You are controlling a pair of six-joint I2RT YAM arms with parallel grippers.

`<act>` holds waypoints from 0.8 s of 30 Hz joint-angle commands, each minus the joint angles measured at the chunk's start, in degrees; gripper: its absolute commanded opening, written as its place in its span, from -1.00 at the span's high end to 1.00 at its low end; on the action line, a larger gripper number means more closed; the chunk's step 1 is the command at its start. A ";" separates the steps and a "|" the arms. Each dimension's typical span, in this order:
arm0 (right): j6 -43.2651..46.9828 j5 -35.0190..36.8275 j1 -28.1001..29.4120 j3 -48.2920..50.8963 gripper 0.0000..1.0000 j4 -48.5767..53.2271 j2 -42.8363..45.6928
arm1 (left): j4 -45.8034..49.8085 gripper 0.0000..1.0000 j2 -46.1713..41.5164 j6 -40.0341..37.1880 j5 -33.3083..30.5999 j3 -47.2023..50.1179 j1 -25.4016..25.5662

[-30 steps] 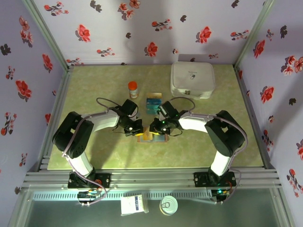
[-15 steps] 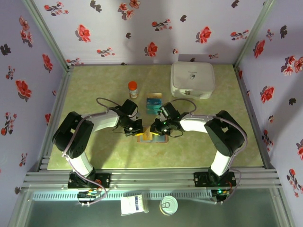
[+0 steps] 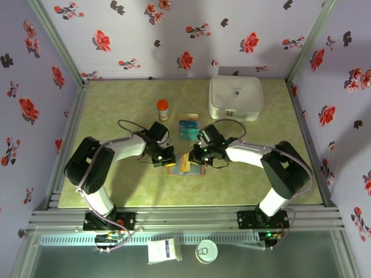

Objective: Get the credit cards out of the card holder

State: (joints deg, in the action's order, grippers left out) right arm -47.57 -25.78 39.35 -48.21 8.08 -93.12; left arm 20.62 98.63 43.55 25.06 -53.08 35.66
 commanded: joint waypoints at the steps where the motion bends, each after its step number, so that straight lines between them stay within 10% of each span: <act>1: 3.53 4.85 -0.33 -1.23 0.90 10.11 2.25 | 2.44 1.00 -0.98 -0.95 -1.94 1.38 -0.64; 24: 2.48 6.25 1.08 -5.49 0.89 10.44 -1.15 | -2.15 1.00 0.45 1.50 1.18 0.67 1.42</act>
State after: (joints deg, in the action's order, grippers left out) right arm -44.14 -20.34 39.92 -52.80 18.63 -93.32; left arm 19.29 98.28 44.25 25.34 -52.62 36.21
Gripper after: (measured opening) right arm 0.063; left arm 0.045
